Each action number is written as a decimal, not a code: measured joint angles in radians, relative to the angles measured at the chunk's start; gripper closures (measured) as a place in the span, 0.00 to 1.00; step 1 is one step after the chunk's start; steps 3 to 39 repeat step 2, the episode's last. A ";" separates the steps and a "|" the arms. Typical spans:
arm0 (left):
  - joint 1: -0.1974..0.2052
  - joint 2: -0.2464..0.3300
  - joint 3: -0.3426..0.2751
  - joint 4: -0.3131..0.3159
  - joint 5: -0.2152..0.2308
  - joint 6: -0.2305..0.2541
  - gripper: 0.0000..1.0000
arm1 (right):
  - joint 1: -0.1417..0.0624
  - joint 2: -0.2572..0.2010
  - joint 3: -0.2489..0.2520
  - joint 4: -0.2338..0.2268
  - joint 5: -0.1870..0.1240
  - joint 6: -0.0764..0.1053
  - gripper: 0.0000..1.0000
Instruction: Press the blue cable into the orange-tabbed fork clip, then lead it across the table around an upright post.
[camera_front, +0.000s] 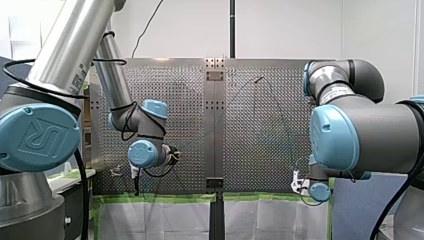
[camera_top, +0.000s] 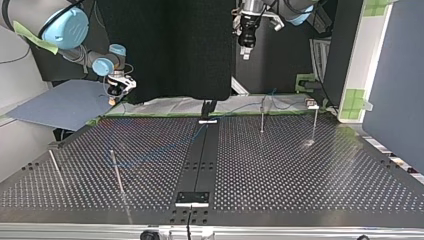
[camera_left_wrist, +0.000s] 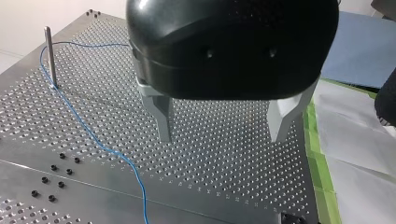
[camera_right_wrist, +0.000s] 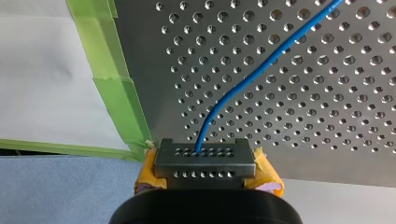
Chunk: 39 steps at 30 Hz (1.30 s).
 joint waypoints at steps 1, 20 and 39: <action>0.000 0.000 0.000 0.000 0.000 0.000 0.00 | 0.000 0.000 0.000 0.000 0.000 0.000 1.00; 0.000 0.000 0.000 0.000 0.000 0.000 0.00 | 0.000 0.000 0.000 0.000 0.000 0.000 1.00; 0.000 0.000 0.000 0.000 0.000 0.000 0.00 | 0.000 0.000 0.000 0.000 0.000 0.000 1.00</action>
